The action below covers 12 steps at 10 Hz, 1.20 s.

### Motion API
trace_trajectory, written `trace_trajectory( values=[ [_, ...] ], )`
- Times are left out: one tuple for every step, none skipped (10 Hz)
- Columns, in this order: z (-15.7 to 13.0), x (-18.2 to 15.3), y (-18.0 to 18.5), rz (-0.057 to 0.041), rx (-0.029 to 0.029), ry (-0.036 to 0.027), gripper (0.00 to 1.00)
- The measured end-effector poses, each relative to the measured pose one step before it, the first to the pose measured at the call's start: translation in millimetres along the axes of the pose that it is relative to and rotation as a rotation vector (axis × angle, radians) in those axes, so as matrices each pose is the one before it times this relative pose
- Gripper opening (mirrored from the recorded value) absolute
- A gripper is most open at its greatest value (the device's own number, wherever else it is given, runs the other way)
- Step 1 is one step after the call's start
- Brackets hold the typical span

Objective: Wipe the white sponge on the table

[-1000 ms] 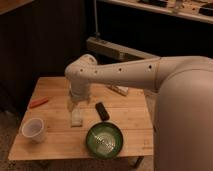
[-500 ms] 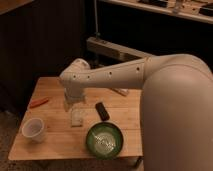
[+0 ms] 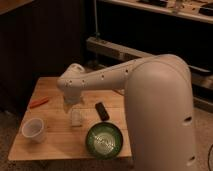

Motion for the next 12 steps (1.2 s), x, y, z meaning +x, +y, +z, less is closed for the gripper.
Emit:
trace_trajectory(
  values=[
    [8.03, -3.46, -0.58, -0.01289, 0.00241, 0.01828, 0.65],
    [8.81, -3.1, 0.54, -0.00894, -0.00406, 0.02321, 0.65],
    [11.12, -1.59, -3.77, -0.00371, 0.00117, 0.02637, 0.65],
    [10.89, -1.07, -3.19, -0.00136, -0.00478, 0.03238, 0.65],
    [6.61, -0.27, -0.96, 0.00806, -0.01606, 0.03001, 0.65],
    [3.74, 0.43, -1.21, 0.00908, -0.01102, 0.01781, 0.65],
    [4.18, 1.17, -0.87, 0.0077, -0.00937, 0.01721, 0.65],
    [4.73, 0.93, 2.98, 0.00695, -0.01823, 0.01949, 0.65],
    [1.45, 0.84, 1.24, 0.00365, -0.00849, 0.00812, 0.65],
    [0.81, 0.77, 1.32, 0.00228, -0.00928, 0.00523, 0.65],
    [0.94, 1.79, 2.77, -0.00106, -0.01186, 0.0054, 0.61],
    [0.35, 1.83, 2.51, -0.00048, -0.008, 0.00316, 0.57]
  ],
)
